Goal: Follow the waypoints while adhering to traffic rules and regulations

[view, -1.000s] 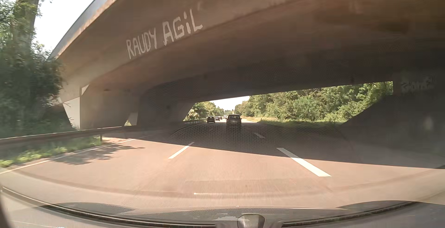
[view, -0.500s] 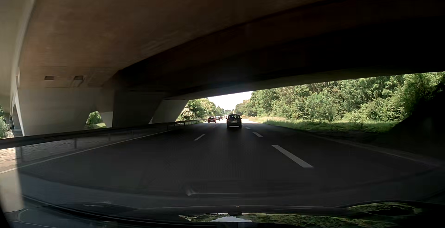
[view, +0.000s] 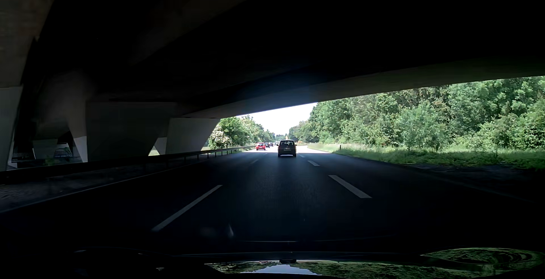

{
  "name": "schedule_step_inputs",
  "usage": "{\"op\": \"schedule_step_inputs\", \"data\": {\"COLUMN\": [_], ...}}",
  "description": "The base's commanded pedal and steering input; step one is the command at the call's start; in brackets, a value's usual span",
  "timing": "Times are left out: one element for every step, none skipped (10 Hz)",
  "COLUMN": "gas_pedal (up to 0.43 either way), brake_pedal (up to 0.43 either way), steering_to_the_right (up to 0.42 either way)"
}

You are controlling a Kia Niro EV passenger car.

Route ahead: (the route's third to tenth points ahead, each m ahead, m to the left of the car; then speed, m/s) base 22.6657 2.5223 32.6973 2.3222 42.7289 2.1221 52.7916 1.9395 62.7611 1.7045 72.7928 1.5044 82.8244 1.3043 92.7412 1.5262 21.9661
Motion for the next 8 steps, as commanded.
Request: {"op": "schedule_step_inputs", "data": {"gas_pedal": [0.189,0.189,0.189,0.189,0.189,0.189,0.189,0.189], "brake_pedal": [0.000,0.000,0.000,0.000,0.000,0.000,0.000,0.000], "steering_to_the_right": [-0.002,-0.002,-0.002,-0.001,-0.001,-0.002,-0.001,-0.002]}}
